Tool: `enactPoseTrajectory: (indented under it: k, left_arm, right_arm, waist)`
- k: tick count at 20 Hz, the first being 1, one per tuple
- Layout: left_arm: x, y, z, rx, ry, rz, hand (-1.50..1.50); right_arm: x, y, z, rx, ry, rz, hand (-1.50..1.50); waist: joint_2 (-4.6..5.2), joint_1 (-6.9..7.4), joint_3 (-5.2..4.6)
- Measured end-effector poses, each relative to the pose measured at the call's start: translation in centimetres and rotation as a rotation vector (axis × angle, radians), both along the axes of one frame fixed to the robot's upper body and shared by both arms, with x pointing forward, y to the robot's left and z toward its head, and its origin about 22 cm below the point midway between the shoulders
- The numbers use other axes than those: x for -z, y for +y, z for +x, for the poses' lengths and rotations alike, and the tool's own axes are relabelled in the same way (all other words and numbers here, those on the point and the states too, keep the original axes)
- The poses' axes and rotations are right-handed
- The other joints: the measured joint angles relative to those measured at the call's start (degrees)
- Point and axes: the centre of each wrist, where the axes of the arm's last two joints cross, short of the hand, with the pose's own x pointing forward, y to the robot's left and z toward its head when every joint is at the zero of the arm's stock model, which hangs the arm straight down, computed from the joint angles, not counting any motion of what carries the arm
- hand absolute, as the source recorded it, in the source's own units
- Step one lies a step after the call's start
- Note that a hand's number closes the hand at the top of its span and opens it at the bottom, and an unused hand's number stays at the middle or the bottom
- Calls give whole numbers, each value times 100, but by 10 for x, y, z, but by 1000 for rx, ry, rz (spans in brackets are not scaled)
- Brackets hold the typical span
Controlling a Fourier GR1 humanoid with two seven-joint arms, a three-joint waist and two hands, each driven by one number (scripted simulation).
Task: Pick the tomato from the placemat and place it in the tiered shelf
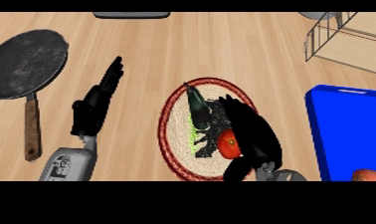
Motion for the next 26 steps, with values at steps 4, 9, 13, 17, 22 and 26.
enactPoseTrajectory:
  k: [4, 9, 13, 17, 22, 26]
  left_arm:
    - [2, 2, 0, 0, 2, 1, 0]
    - [0, -7, -2, -3, -7, 10, 0]
    - [-2, -1, 0, 3, -1, 7, 0]
    - [-3, 3, 2, 3, 2, 2, 0]
    - [-3, 3, 2, -1, 5, -1, 0]
    - [-2, 0, 2, 0, -1, 1, 0]
  right_arm:
    - [6, -13, -3, -7, 11, -1, -150]
    - [19, -12, -11, -29, 35, -13, 150]
    - [20, -4, -8, -79, 23, -58, 150]
    - [26, -3, -13, -105, -25, -70, 150]
    - [22, -14, 5, -3, -57, -68, 150]
    - [17, -32, 34, 268, -60, -66, 150]
  waist:
    - [-1, -7, 0]
    - [-2, -9, 0]
    - [-6, -3, -3]
    - [-14, -4, -6]
    - [-8, -3, -4]
    - [16, 16, -2]
